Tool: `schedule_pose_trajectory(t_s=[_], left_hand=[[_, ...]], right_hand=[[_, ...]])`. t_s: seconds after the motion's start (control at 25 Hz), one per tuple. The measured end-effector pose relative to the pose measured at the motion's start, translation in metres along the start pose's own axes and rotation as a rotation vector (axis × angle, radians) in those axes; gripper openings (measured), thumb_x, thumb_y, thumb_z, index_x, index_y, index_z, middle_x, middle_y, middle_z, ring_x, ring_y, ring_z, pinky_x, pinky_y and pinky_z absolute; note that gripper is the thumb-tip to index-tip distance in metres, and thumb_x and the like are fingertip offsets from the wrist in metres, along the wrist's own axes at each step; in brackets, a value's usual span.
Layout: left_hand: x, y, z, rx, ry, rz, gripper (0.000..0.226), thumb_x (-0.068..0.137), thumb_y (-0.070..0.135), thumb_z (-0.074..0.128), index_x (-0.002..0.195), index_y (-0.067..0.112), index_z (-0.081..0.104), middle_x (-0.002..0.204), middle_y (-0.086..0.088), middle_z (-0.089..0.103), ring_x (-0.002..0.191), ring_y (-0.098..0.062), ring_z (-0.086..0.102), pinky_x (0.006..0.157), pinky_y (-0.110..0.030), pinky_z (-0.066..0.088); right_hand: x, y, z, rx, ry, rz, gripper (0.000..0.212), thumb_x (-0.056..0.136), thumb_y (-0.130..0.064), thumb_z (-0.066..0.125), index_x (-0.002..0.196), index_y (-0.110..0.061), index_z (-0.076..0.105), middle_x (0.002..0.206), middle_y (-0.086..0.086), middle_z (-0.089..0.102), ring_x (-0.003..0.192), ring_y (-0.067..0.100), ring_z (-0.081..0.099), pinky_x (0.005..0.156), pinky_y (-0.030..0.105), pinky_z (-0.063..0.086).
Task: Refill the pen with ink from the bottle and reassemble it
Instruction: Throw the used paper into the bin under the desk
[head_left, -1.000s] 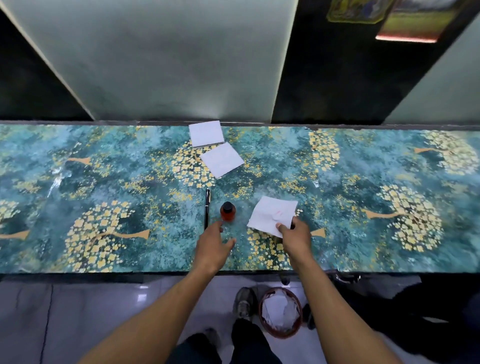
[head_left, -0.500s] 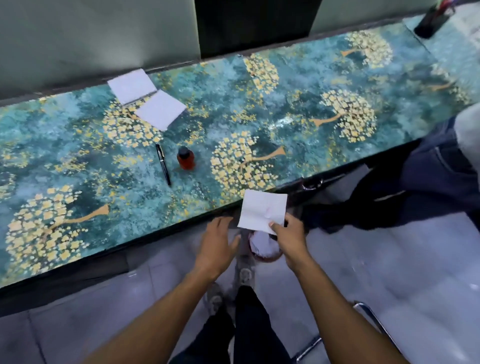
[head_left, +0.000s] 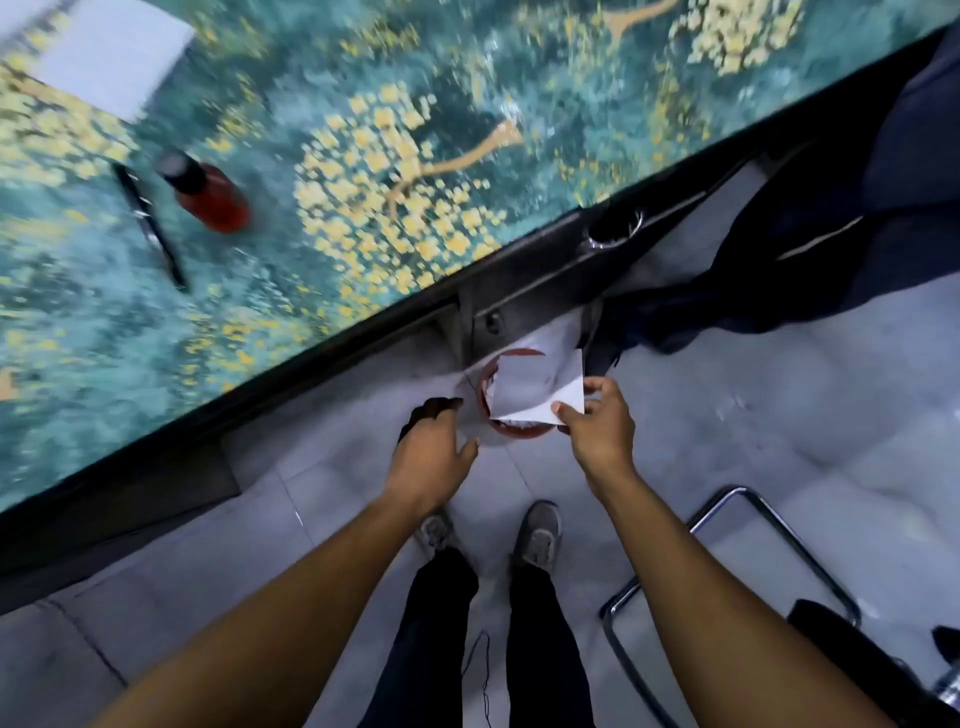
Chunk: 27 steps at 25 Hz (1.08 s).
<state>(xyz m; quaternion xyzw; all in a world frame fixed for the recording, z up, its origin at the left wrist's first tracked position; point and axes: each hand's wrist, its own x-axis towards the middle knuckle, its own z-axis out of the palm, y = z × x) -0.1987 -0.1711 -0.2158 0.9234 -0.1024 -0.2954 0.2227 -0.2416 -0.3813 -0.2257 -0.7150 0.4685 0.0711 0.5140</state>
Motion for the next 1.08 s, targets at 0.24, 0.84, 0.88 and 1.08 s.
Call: schedule_pose_trajectory(t_s=[0.24,0.84,0.88,1.08], left_hand=[[0.078,-0.038,0.121,0.059,-0.053,-0.042,0.061,0.091,0.043,0.06,0.144,0.017,0.043,0.144,-0.006,0.048,0.13,-0.028,0.046,0.106,-0.038,0.042],[0.203,-0.149,0.314,0.429,-0.079,0.125,0.09,0.089,0.053,0.056,0.157,0.016,0.009,0.165,-0.011,0.01,0.148,-0.032,0.024,0.118,-0.046,0.026],[0.205,-0.154,0.32,0.439,-0.07,0.121,0.092,0.089,0.055,0.055,0.157,0.017,0.006,0.165,-0.011,0.008,0.148,-0.032,0.024,0.119,-0.046,0.025],[0.204,-0.157,0.32,0.457,-0.043,0.138,0.094,0.089,0.055,0.055,0.157,0.018,0.002,0.165,-0.011,0.006,0.148,-0.032,0.024,0.119,-0.046,0.025]], right_hand=[[0.1,0.104,0.04,-0.114,-0.034,-0.035,0.045,0.085,-0.005,0.073,0.125,-0.015,0.054,0.102,0.013,0.065,0.088,0.033,0.062,0.072,0.034,0.059],[0.261,0.257,0.147,-0.444,-0.208,-0.184,0.036,0.087,0.0,0.066,0.123,-0.005,0.061,0.123,0.013,0.066,0.114,0.03,0.061,0.089,0.018,0.039],[0.267,0.26,0.153,-0.476,-0.229,-0.182,0.039,0.088,0.0,0.065,0.126,-0.004,0.059,0.126,0.015,0.065,0.117,0.031,0.059,0.094,0.021,0.04],[0.269,0.249,0.168,-0.591,-0.223,-0.18,0.044,0.09,-0.004,0.064,0.132,-0.007,0.055,0.125,0.016,0.064,0.121,0.034,0.057,0.106,0.038,0.045]])
